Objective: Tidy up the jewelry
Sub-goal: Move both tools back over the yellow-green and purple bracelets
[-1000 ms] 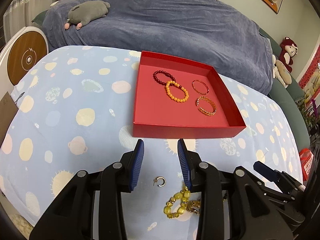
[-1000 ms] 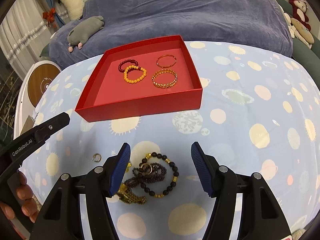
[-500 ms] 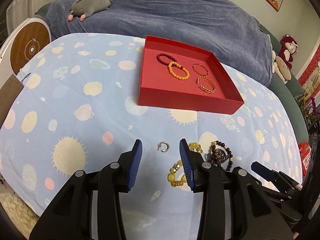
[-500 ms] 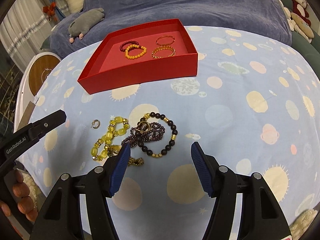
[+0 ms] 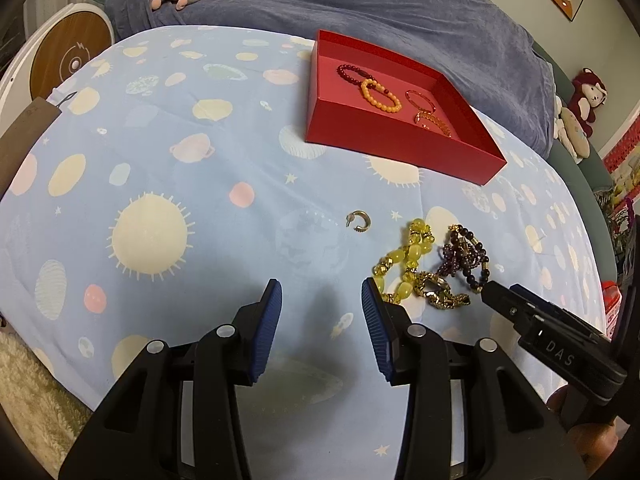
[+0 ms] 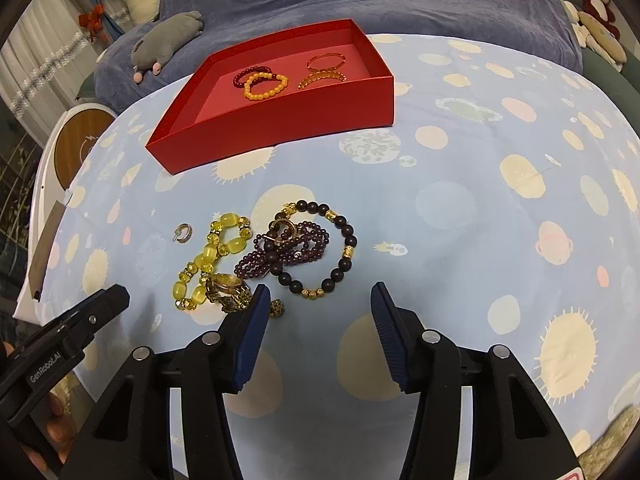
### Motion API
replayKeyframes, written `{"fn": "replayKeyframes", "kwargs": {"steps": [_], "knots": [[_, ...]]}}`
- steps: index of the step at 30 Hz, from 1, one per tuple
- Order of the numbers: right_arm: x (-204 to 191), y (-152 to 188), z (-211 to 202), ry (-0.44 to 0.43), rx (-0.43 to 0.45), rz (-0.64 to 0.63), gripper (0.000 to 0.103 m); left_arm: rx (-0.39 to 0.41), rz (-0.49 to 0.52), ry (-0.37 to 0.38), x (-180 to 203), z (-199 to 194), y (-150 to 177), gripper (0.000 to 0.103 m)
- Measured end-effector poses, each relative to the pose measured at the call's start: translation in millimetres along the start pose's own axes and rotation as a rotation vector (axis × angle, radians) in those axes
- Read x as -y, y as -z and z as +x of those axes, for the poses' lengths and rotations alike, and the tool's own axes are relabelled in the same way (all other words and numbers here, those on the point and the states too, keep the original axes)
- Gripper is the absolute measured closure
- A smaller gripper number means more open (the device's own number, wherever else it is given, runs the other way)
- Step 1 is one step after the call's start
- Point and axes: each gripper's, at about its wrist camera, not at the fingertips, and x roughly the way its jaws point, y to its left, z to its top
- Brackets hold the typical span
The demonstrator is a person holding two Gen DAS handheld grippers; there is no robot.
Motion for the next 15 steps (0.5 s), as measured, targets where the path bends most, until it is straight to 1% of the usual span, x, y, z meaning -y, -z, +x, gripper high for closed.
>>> {"fn": "replayKeyframes", "kwargs": {"steps": [2,7,10,12,15], "knots": [[3.3,-3.2,1.6,0.006,0.0,0.009,0.058,-0.004,0.0,0.0,0.5,0.8,1.1,0.063],[11.1,-10.7,13.3,0.031,-0.018,0.024,0.073,-0.003,0.018,0.006,9.3,5.5,-4.0,0.063],[10.7,-12.5,21.1,0.04,-0.031,0.017,0.078,-0.006,0.045,0.005,19.6,13.1,-8.5,0.063],[8.9,-13.5,24.2,0.043,-0.032,0.008,0.079,-0.008,0.062,0.002,26.1,19.2,-11.5,0.063],[3.1,-14.8,27.1,0.071,-0.027,-0.025,0.08,-0.016,0.078,-0.002,33.2,28.0,-14.7,0.063]]}}
